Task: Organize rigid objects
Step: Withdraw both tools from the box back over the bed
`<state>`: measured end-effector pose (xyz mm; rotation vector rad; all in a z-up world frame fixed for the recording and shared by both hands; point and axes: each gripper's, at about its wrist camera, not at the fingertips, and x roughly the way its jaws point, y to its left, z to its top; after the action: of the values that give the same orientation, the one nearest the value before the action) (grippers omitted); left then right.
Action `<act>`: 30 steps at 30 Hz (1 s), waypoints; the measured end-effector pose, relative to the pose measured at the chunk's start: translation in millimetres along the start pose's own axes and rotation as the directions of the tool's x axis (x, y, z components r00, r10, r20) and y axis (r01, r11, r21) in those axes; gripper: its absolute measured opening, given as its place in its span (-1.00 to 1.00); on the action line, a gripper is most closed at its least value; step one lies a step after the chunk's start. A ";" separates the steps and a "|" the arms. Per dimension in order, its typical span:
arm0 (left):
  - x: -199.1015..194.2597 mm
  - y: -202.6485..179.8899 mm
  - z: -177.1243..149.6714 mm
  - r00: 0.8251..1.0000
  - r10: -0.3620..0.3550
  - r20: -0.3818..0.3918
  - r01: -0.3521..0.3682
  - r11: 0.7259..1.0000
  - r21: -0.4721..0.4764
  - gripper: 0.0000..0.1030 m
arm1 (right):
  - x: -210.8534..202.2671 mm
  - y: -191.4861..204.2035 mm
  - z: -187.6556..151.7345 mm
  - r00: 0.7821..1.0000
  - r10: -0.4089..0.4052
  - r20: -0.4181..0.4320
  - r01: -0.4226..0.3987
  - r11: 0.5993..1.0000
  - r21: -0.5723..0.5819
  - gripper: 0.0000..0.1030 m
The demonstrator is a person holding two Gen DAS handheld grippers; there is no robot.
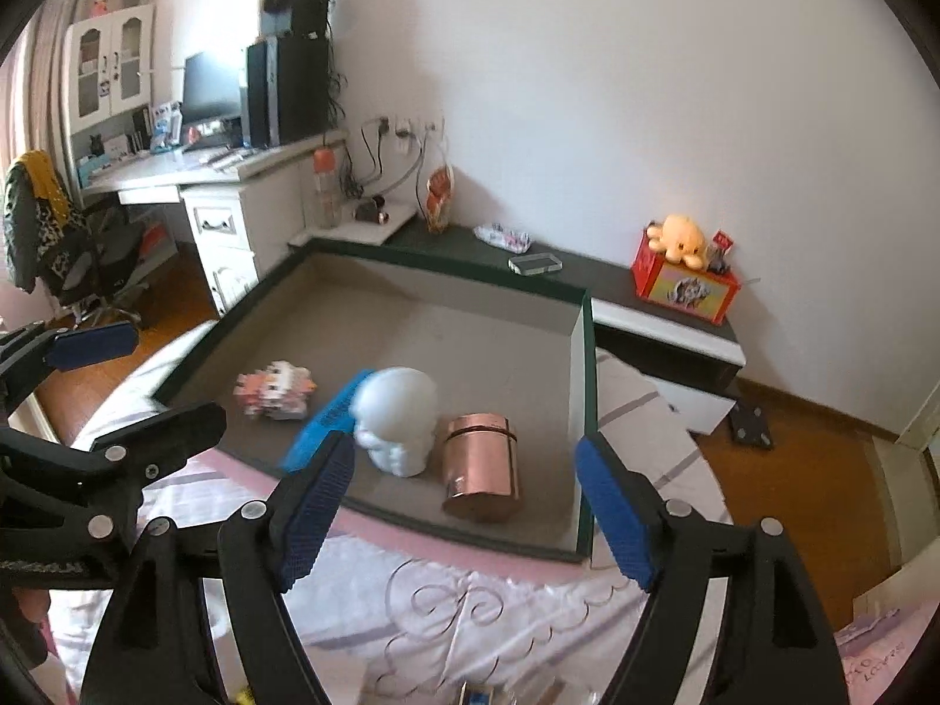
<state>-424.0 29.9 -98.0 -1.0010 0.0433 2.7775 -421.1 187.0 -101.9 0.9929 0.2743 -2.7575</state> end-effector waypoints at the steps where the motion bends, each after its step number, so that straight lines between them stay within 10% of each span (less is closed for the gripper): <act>1: -9.1 0.2 -3.1 1.000 0.006 0.016 -0.006 1.000 -0.001 0.93 | -11.8 3.6 -1.8 1.000 0.000 0.020 0.000 1.000 -0.005 0.55; 30: -184.2 -29.0 -121.2 0.977 0.024 0.210 -0.039 0.997 0.068 0.99 | -194.5 57.6 -115.6 0.952 -0.158 0.261 0.127 0.983 0.131 0.63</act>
<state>-203.3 16.7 -73.5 -0.6922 0.1298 2.8710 -189.8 182.9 -70.3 0.6270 0.1531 -3.0260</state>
